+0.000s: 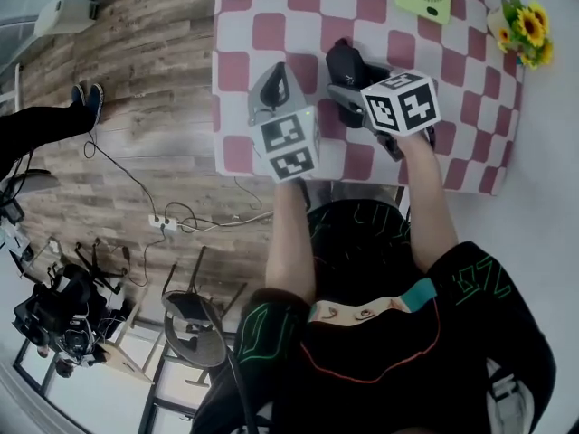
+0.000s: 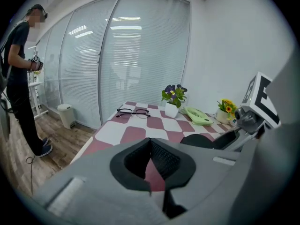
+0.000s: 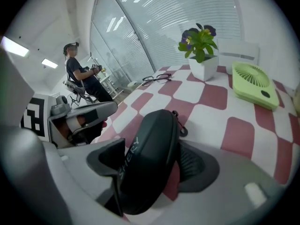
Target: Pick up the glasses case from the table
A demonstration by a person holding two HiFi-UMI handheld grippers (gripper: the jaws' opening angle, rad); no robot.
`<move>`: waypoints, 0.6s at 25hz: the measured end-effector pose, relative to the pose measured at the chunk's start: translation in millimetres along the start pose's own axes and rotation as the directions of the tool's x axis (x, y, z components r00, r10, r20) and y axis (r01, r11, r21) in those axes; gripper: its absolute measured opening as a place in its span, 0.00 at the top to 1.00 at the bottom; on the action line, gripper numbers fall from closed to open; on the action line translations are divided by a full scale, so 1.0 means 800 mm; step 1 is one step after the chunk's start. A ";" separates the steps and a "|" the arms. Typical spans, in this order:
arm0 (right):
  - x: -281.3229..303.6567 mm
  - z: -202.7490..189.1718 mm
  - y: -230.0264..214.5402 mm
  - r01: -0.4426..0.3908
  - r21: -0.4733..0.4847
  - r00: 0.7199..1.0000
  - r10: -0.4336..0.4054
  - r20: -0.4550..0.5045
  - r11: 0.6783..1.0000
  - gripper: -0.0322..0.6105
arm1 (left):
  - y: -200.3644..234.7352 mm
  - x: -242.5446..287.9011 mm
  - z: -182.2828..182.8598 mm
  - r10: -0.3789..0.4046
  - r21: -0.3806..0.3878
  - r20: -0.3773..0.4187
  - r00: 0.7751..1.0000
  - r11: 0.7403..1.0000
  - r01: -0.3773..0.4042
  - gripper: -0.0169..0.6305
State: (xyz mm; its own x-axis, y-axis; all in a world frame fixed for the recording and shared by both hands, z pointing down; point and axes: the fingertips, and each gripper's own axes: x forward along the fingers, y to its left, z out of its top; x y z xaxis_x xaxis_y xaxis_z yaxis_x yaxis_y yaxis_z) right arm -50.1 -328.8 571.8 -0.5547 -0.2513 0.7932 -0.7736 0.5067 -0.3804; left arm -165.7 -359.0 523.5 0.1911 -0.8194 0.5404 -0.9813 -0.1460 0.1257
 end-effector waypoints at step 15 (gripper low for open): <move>-0.135 0.084 -0.045 0.236 -0.049 0.877 -0.191 0.442 0.971 0.41 | -0.076 -0.012 0.107 -0.110 0.131 0.166 0.980 0.987 0.088 0.96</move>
State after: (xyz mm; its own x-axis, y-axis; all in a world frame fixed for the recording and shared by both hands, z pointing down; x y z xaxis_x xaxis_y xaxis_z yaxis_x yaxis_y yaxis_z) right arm 17.2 -374.9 467.8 -0.4740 -0.6812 0.5580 -0.8666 0.4731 -0.1586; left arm -109.7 -389.5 439.7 0.2909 -0.8789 0.3781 -0.9552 -0.2893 0.0625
